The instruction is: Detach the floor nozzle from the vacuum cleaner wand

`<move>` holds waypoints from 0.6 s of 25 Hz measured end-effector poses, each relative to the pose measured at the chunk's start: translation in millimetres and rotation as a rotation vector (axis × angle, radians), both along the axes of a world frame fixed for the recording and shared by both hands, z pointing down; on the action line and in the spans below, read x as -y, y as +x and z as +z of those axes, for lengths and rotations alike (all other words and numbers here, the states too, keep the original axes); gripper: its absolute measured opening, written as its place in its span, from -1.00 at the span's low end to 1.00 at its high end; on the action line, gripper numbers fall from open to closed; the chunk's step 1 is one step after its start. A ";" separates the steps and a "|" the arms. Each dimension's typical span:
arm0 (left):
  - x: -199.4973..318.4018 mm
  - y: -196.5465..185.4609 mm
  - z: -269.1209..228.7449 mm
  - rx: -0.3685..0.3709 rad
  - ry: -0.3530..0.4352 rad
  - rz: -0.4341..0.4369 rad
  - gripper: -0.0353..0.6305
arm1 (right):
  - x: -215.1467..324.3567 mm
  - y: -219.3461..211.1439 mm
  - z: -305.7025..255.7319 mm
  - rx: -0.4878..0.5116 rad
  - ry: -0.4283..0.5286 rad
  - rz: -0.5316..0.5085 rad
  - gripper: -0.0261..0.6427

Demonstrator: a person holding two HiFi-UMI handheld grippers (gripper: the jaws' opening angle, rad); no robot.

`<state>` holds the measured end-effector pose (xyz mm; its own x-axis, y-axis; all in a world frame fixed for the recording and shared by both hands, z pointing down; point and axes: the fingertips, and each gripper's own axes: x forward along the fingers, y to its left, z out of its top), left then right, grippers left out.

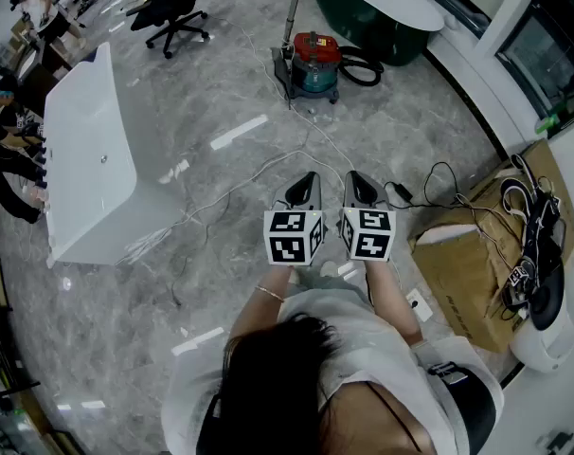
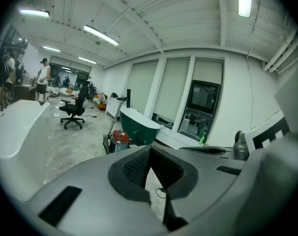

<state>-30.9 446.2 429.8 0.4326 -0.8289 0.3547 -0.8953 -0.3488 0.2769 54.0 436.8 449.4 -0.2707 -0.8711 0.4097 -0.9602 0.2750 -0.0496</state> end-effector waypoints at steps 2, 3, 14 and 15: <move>2.7 1.1 0.8 0.010 -0.006 -0.012 -0.88 | 2.6 0.0 -1.7 -0.002 0.002 -0.006 -0.88; 3.9 1.4 1.4 0.017 -0.008 -0.020 -0.88 | 3.8 -0.2 -2.4 -0.006 0.003 -0.012 -0.88; 17.9 16.3 0.6 0.023 -0.005 -0.048 -0.88 | 19.9 11.6 -0.6 -0.007 -0.012 -0.040 -0.88; 20.3 19.1 -0.1 0.025 -0.006 -0.050 -0.88 | 23.0 14.4 -2.2 -0.005 -0.009 -0.040 -0.88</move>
<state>-11.8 425.9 429.7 0.3819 -0.8470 0.3698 -0.9182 -0.3022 0.2562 68.5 413.8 447.2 -0.3026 -0.8560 0.4190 -0.9488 0.3123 -0.0472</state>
